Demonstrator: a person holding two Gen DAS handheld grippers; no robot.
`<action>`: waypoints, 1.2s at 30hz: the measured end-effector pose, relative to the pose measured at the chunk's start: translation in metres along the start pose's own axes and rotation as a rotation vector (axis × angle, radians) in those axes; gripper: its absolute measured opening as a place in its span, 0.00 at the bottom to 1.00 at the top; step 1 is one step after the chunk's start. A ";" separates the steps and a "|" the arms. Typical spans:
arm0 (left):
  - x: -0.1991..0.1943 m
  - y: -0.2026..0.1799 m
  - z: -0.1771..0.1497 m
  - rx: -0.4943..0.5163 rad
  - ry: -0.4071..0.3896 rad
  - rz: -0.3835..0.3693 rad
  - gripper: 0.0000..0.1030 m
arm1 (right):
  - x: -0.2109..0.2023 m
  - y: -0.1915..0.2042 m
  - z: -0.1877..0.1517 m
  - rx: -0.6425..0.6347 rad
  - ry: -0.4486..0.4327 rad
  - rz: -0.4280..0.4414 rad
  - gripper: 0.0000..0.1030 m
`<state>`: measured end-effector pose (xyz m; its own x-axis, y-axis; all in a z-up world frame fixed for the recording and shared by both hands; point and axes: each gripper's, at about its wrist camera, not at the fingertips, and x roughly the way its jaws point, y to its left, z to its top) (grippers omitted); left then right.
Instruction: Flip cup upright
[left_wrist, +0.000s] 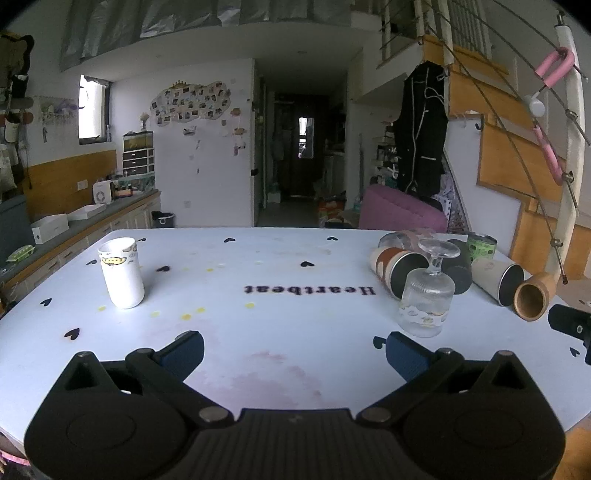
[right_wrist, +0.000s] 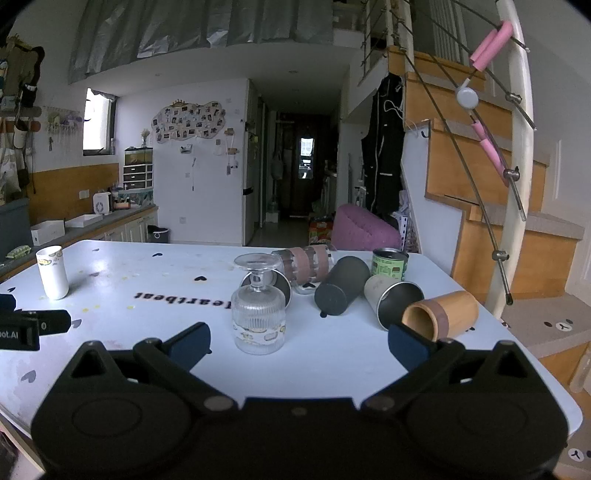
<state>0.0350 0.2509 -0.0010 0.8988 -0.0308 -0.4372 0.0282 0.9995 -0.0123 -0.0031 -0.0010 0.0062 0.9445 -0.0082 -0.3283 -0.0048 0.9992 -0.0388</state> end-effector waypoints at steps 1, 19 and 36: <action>0.001 -0.002 0.001 0.001 0.001 0.001 1.00 | 0.000 0.000 0.000 0.001 -0.001 0.001 1.00; -0.001 0.001 0.000 0.002 0.001 0.002 1.00 | 0.001 -0.001 0.001 0.001 0.001 -0.001 1.00; -0.001 0.001 -0.001 0.003 0.003 0.003 1.00 | 0.001 -0.001 0.001 0.002 0.000 -0.001 1.00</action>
<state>0.0340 0.2518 -0.0011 0.8977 -0.0280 -0.4396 0.0271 0.9996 -0.0084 -0.0020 -0.0021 0.0067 0.9445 -0.0094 -0.3284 -0.0029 0.9993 -0.0369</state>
